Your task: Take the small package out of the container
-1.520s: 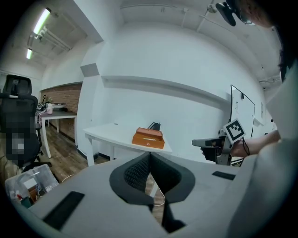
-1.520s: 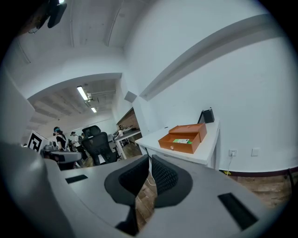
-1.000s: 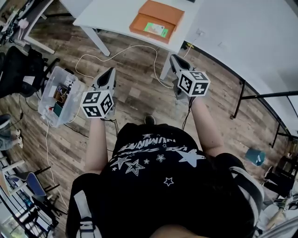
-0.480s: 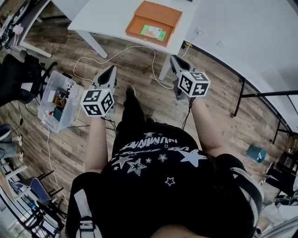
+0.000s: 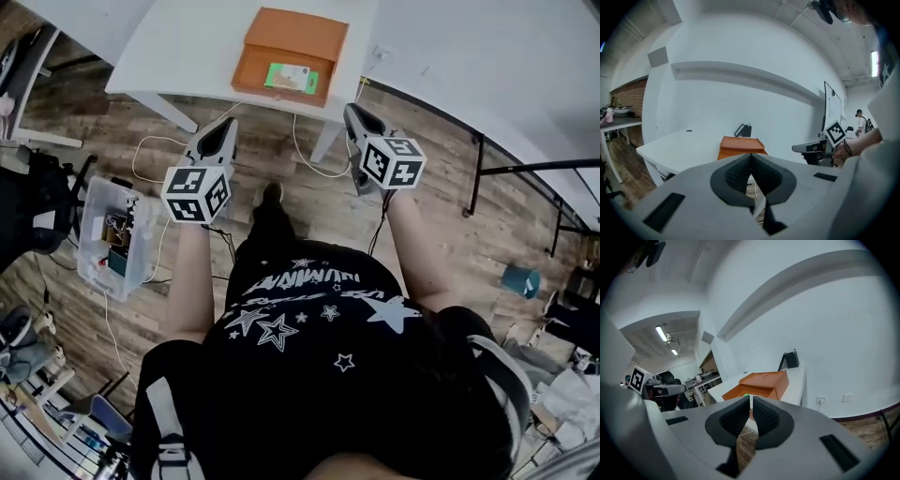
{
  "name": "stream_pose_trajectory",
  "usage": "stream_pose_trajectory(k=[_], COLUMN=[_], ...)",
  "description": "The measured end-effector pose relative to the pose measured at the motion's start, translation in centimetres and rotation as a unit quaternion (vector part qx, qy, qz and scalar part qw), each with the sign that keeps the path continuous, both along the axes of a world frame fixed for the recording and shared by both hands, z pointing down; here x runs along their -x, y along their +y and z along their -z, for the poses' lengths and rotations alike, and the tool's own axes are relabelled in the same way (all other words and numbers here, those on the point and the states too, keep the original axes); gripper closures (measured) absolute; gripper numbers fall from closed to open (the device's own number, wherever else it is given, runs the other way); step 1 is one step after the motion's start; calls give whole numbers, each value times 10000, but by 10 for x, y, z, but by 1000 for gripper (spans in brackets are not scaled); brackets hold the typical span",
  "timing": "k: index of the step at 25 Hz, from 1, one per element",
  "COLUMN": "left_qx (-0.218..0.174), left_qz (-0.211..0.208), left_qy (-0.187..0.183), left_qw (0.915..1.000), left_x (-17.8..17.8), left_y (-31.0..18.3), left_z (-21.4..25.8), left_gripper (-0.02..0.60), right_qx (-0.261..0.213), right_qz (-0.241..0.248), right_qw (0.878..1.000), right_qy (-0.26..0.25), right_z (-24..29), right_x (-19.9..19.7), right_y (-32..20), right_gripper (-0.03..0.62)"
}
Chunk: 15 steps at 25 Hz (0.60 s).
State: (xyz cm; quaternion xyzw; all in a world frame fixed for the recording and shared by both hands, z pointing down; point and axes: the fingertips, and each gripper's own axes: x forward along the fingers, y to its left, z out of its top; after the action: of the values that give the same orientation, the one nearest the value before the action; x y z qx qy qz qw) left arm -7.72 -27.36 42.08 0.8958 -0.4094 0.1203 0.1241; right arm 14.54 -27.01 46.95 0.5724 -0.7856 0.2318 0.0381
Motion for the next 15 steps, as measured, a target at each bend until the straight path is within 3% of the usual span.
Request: stream_pose_trajectory(k=[9,15], left_qx=[37,152], left_qz=[-1062,-1704], left_qy=[-98,-279], left_qw=[9943,9849], left_x=[-30,-52], left_y=[-95,-136], left_z=[3,-7], left_gripper=[561,561], right_qx=[171,246], right_qz=[-612,-1002], right_qw=[9979,9944], right_qy=[158,246], right_z=[2,3], right_x=[-14,-23], right_y=[-60,-85], right_gripper=[540,540])
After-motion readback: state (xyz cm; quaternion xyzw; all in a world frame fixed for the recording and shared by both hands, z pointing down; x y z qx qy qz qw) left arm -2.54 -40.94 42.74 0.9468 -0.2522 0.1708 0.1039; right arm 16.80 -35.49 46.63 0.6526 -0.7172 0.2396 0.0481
